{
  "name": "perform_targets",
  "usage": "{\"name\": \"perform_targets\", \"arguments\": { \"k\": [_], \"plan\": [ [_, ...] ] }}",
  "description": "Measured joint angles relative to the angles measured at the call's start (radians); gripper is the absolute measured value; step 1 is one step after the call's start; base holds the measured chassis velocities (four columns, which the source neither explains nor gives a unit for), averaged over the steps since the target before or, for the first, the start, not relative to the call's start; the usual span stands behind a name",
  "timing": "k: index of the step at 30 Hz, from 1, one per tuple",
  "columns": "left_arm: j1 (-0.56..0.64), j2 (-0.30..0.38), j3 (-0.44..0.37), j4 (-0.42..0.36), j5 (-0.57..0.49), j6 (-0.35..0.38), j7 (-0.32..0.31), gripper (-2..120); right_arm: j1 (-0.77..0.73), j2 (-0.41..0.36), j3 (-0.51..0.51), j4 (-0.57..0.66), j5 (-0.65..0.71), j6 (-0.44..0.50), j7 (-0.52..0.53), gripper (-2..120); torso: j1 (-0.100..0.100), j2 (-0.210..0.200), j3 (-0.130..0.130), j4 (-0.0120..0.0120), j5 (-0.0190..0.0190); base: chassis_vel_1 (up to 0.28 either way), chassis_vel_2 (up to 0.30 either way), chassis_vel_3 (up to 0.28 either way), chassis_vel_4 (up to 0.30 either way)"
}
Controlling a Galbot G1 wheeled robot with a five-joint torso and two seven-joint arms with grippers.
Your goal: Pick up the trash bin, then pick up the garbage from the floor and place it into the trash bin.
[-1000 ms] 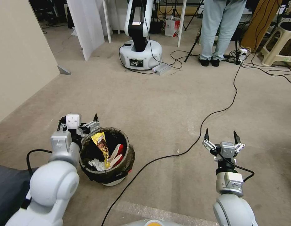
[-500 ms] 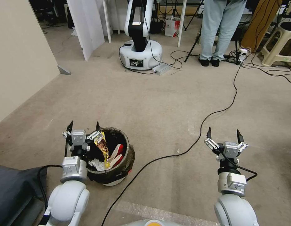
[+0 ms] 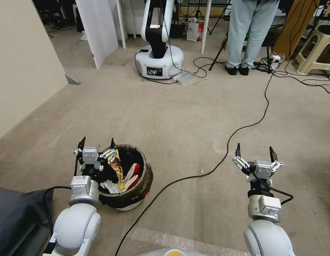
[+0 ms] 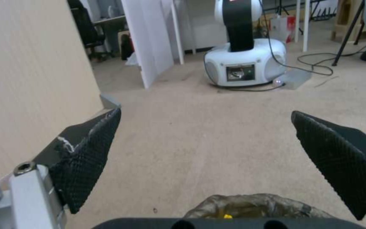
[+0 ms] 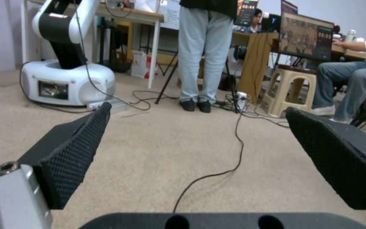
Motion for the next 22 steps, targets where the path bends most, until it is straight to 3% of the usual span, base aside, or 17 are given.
{"name": "perform_targets", "arguments": {
  "k": [22],
  "plan": [
    [-0.019, -0.008, -0.008, 0.030, -0.001, -0.012, -0.001, 100, 0.001, 0.000, 0.000, 0.000, 0.001, -0.001, -0.001, 100, 0.000, 0.000, 0.000, 0.0001, -0.0001, 0.000, 0.000, 0.000, 0.000]
  ]
}}
